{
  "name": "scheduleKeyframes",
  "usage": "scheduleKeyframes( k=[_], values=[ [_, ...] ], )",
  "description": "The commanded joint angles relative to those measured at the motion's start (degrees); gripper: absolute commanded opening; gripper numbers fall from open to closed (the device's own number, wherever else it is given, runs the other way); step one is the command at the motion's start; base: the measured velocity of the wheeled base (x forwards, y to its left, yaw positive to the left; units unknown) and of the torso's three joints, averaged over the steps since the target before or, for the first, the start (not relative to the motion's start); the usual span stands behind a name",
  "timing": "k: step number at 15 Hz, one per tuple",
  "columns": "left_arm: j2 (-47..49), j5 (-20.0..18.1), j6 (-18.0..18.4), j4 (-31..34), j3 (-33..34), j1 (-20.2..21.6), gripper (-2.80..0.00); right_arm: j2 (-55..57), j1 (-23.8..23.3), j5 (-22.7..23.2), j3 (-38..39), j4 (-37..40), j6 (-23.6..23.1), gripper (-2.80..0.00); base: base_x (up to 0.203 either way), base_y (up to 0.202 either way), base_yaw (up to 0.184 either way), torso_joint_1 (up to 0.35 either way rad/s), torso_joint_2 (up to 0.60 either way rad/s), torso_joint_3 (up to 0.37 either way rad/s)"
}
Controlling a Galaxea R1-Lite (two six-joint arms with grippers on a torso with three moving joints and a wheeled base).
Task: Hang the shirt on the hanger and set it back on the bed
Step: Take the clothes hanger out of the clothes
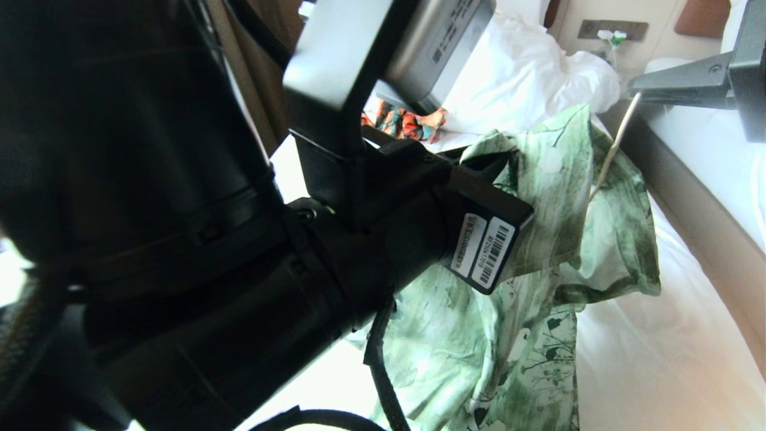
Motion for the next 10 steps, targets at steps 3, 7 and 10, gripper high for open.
scheduleKeyframes(
  k=[3,7,10],
  values=[
    [-0.24,-0.25,0.21,0.83,-1.39,-1.76,-2.8,2.8,2.06,-2.03,0.59,0.08,3.71,-2.8,0.0,0.0,0.0,0.0,0.0,0.0],
    [3.65,-0.31,-0.8,2.63,-0.53,-4.5,-2.8,4.59,5.61,-6.42,0.33,-3.76,4.02,-2.8,0.0,0.0,0.0,0.0,0.0,0.0],
    [5.66,-0.2,-2.36,2.49,-0.97,-5.76,-2.8,4.68,5.73,-7.71,-0.02,-3.85,3.96,-2.8,0.0,0.0,0.0,0.0,0.0,0.0]
  ],
)
